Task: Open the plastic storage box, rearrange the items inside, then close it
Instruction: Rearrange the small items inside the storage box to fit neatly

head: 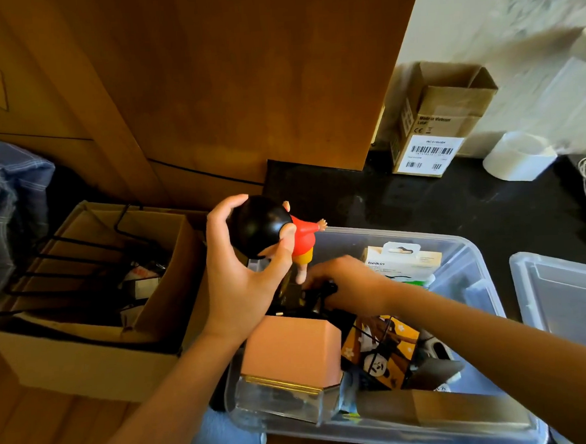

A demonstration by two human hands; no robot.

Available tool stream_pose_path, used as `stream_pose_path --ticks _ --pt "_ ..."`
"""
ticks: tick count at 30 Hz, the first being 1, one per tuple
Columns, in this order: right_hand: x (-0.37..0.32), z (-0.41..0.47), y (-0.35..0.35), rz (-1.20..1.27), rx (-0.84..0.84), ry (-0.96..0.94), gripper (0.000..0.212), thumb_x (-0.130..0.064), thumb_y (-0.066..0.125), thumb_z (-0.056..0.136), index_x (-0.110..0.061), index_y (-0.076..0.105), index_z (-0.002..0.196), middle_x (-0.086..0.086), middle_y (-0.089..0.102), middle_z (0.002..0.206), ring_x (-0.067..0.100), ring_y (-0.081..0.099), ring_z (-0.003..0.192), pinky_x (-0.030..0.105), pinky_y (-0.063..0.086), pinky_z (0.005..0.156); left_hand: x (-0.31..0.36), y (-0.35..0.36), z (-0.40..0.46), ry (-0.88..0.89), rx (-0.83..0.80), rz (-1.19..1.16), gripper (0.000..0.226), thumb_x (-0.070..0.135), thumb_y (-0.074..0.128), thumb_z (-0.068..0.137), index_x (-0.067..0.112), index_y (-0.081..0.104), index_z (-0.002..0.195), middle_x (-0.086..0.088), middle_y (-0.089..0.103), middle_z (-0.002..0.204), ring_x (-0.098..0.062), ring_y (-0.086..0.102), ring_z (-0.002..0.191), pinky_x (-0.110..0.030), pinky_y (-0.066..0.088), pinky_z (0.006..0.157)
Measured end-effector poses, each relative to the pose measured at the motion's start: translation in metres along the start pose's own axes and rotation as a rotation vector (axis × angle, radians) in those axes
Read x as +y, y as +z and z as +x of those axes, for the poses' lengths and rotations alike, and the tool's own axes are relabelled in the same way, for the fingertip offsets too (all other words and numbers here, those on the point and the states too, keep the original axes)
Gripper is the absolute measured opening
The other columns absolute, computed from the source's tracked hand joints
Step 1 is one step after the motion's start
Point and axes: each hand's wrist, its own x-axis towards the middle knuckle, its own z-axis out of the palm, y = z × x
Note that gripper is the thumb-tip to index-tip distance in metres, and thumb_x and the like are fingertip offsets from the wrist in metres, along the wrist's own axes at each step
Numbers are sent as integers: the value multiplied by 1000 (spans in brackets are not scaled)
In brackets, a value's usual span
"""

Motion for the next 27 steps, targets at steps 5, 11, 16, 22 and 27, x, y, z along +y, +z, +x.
stream_pose_path --ticks 5,11,16,22,27 --pt "10 -27 -15 34 153 43 27 -16 59 87 -32 60 109 -17 62 99 -4 54 87 3 40 72 0 0 0 13 -73 45 59 42 71 77 30 40 126 -1 49 123 -27 53 115 -47 52 87" --pt "2 -42 -21 104 -14 91 32 -12 49 91 -33 45 114 -14 51 100 6 52 93 15 42 77 -1 0 -1 36 -91 92 59 41 69 78 26 39 127 -4 49 124 -27 53 115 -47 52 87" --pt "-11 -47 -28 484 26 142 36 -15 38 99 -27 42 132 -6 53 115 10 51 107 21 41 94 -3 1 -1 73 -102 137 60 46 67 78 29 38 127 -1 48 125 -18 51 115 -30 51 90" --pt "-17 -66 -57 378 234 134 31 -5 40 97 -16 49 124 -6 60 82 8 59 67 24 53 70 -7 2 -1 119 -134 192 61 51 65 79 25 41 128 -2 48 122 -9 49 113 -21 47 90" --pt "-2 -102 -75 262 59 323 16 -8 41 97 -20 52 97 -3 58 77 17 60 68 25 52 65 -6 4 -1 95 -242 189 64 57 66 75 27 43 126 -1 49 122 -18 51 114 -41 52 87"
